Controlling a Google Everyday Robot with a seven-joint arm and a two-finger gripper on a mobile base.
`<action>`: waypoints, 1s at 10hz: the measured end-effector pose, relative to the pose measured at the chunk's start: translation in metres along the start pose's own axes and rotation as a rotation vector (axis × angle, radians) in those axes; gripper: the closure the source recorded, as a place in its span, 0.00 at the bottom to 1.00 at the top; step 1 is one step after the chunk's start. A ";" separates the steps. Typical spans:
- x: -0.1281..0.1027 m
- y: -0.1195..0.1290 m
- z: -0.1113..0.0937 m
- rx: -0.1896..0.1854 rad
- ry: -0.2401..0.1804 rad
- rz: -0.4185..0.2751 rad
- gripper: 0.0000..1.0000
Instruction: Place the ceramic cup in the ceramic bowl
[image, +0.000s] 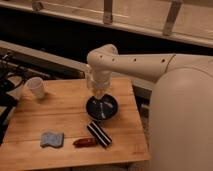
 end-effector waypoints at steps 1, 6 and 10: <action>0.000 0.002 0.005 -0.001 -0.002 -0.006 0.73; -0.024 0.045 -0.009 -0.058 -0.033 -0.031 0.24; -0.041 0.126 -0.017 -0.192 -0.073 -0.083 0.20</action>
